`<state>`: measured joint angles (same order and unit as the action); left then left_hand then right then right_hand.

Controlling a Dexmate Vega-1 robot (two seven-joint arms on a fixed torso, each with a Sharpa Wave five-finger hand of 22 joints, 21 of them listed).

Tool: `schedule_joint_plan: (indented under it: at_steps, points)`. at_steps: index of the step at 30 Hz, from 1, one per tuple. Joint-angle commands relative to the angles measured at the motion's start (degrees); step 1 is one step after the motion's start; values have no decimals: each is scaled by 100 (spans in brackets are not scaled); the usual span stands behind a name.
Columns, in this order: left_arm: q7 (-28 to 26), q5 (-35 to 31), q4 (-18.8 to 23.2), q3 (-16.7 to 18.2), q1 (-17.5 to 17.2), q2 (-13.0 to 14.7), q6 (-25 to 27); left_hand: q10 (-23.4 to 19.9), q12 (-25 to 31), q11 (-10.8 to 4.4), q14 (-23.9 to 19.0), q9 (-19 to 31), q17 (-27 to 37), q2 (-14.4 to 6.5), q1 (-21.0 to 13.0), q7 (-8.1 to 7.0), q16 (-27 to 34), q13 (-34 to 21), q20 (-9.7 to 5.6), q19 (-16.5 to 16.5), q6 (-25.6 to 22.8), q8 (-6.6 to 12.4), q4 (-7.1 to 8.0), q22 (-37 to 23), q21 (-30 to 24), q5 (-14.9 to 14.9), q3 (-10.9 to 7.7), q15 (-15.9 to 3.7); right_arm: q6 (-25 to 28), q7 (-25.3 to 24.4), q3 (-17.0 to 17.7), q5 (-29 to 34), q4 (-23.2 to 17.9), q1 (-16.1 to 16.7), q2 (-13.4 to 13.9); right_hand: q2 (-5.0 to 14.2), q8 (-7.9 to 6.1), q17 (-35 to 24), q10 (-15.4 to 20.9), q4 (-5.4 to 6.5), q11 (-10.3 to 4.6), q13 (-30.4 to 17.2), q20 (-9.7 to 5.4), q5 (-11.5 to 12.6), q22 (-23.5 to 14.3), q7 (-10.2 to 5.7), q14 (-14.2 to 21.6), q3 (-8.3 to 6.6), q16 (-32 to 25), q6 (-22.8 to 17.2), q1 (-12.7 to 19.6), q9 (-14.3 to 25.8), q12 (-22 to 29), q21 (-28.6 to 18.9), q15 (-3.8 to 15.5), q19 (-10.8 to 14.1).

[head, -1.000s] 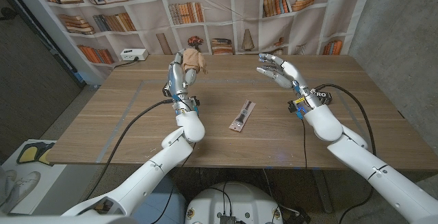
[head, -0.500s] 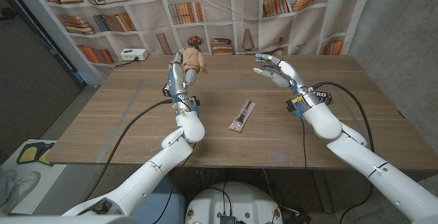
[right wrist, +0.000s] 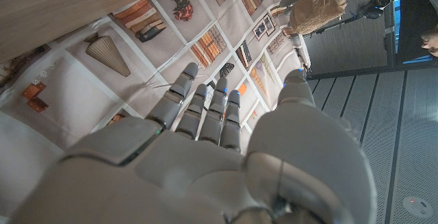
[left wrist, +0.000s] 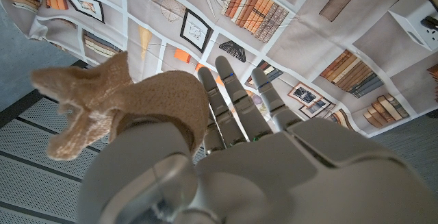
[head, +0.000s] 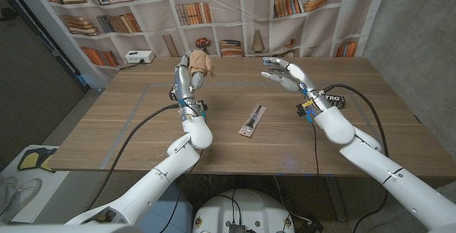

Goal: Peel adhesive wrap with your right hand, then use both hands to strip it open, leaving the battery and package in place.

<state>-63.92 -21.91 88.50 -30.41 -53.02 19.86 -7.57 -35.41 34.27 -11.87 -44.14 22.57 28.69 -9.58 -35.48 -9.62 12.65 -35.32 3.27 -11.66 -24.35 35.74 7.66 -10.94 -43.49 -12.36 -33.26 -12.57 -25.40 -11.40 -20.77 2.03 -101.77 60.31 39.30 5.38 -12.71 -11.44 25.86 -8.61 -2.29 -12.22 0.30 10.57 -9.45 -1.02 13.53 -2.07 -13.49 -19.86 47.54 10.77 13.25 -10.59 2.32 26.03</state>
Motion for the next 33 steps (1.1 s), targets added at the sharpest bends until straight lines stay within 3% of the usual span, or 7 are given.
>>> schedule_joint_plan:
  at_steps: [1, 23, 33]
  points:
    - [-5, -40, -1, -8, -20, -65, 54, -36, 38, 6, -21, 13, 0, 0, 39, 21, -8, -3, -24, -35, -9, 55, -36, -8, -9, -29, -19, -11, -141, 28, -48, 3, 95, -60, -19, -4, -3, -17, 98, 29, -6, -6, -19, 1, -20, -35, -1, -19, 12, -94, 69, 21, 4, -1, 541, -39]
    - [14, -140, 191, -74, -74, -3, 181, 85, -13, 1, -19, -17, -9, 23, 79, 8, -35, 30, -26, -32, 176, 32, -68, -7, 3, -37, -4, -11, -154, 95, -87, 113, 59, -66, 35, 19, 33, -33, 90, 63, 21, -2, 10, -5, -19, -46, 218, -42, -60, -118, 78, 23, -41, 0, 631, -95]
    - [65, -70, 151, -45, -84, 13, 187, 75, -1, -3, -22, -26, -10, 19, 92, 9, -38, 25, -27, -31, 149, 59, -73, -6, 7, -41, -1, -12, -138, 102, -119, 139, 1, -11, 31, 15, 47, -39, 94, 65, -41, 0, 52, -7, -18, -72, 228, -47, -58, -116, 84, 23, -52, -3, 640, -100]
